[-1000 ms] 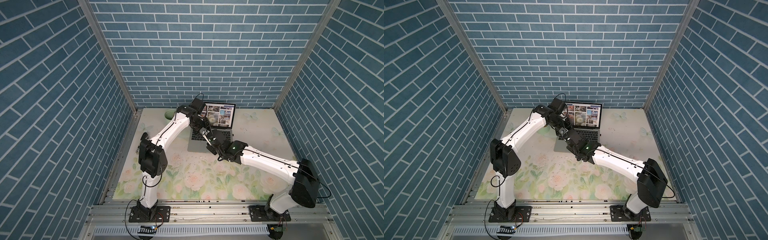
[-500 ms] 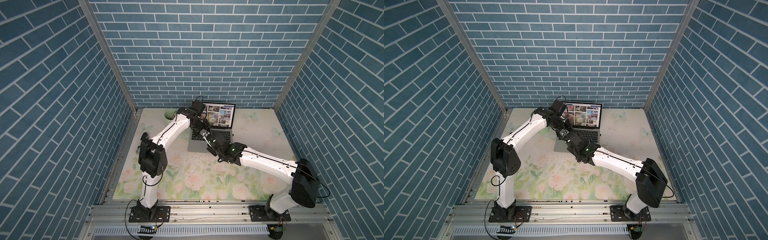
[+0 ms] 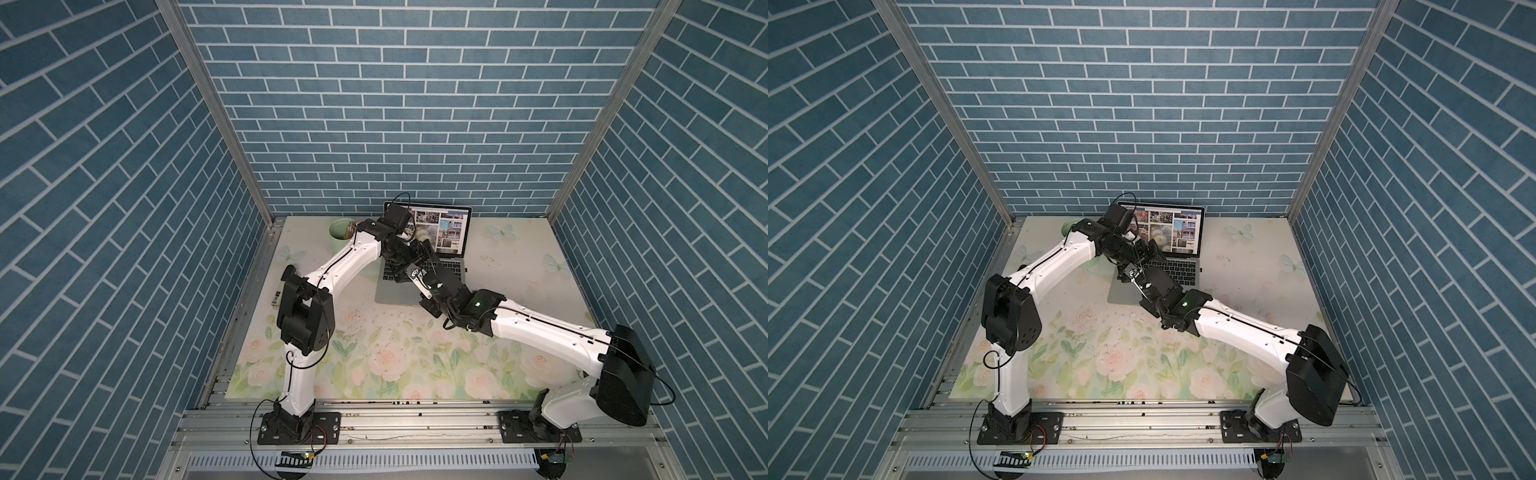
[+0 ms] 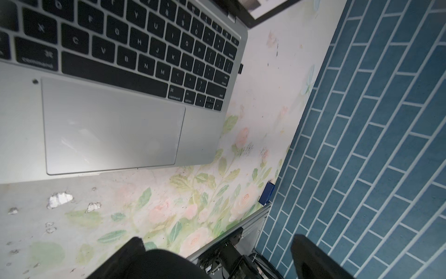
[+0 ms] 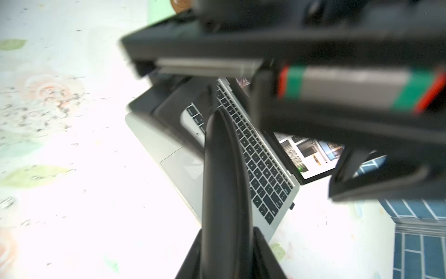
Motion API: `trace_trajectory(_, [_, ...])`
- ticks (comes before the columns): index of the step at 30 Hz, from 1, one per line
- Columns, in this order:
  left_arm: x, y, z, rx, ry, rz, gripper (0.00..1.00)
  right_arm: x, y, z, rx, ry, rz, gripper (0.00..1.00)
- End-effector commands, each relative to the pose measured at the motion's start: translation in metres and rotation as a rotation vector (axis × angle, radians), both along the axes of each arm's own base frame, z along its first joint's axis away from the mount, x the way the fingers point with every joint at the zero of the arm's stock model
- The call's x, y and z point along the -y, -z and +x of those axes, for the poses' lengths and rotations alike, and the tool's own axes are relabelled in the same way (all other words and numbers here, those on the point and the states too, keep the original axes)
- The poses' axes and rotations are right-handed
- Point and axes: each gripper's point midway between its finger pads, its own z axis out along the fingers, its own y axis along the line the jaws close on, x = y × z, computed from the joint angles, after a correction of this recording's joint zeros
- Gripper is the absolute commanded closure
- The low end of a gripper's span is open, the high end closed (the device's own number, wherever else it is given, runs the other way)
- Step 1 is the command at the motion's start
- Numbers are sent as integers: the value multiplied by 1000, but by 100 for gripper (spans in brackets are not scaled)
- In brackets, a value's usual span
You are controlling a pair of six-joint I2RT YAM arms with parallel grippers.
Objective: Remove the wireless mouse receiver from the laptop
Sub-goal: Place the mouse at the center of the board.
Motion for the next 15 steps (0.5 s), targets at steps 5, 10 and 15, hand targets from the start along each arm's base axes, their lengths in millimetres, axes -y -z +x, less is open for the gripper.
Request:
trace_trajectory(5, [-29, -38, 53, 302, -28, 94, 0, -3, 38, -77, -389, -171, 65, 100])
trace_trajectory(10, [-54, -17, 40, 303, 73, 268, 0, -11, 56, -126, -661, -281, 103, 100])
trace_trajectory(15, [-112, -2, 34, 312, 47, 585, 1, -13, 77, -155, -911, -309, 150, 100])
